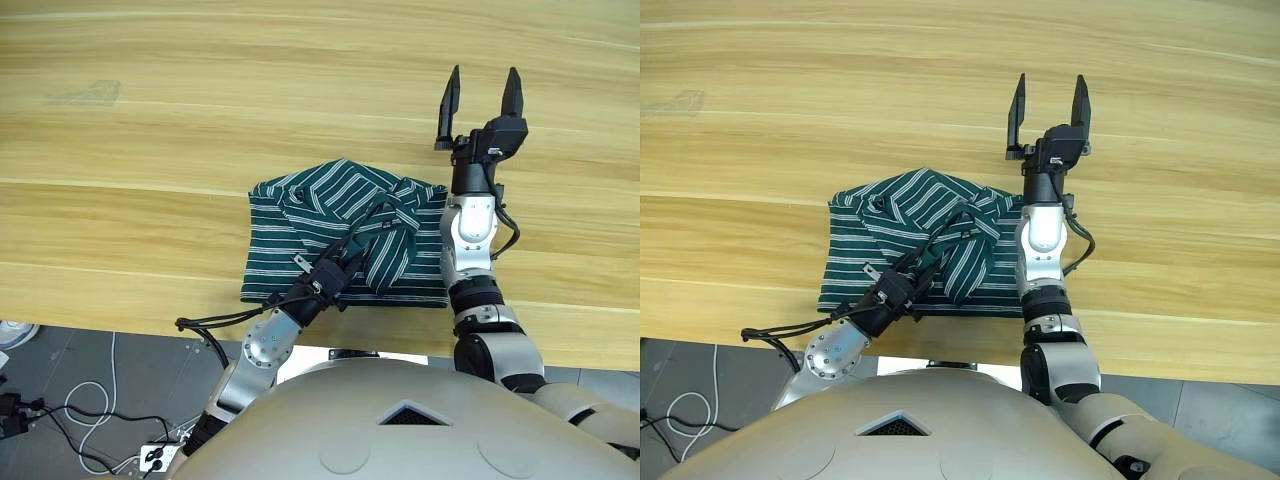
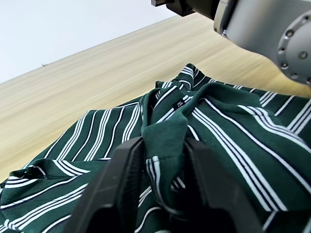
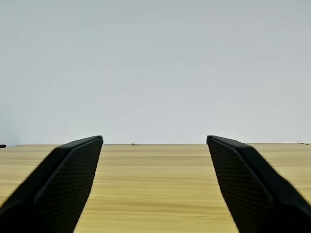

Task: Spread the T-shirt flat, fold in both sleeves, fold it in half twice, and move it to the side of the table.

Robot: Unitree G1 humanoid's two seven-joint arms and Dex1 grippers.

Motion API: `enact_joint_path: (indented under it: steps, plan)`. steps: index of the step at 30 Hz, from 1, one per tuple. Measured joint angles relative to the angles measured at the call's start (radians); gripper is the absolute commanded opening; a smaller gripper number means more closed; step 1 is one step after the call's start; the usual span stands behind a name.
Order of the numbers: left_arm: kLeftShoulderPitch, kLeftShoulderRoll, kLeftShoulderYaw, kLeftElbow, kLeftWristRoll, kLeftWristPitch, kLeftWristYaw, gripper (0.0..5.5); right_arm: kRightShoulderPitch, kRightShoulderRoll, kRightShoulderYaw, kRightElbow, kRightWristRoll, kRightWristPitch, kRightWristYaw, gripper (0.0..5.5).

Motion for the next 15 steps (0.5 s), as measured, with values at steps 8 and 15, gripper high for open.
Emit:
enact_joint_path:
  steps: [8, 15]
  plan:
    - [-0.008, -0.001, 0.001, 0.0, 0.0, -0.001, 0.006, 0.03, -0.008, 0.0, -0.002, 0.009, 0.0, -0.001, -0.002, 3.95]
    - [-0.009, -0.002, 0.002, 0.0, 0.002, -0.007, 0.01, 0.03, -0.008, -0.001, -0.002, 0.009, 0.0, -0.001, -0.002, 3.95]
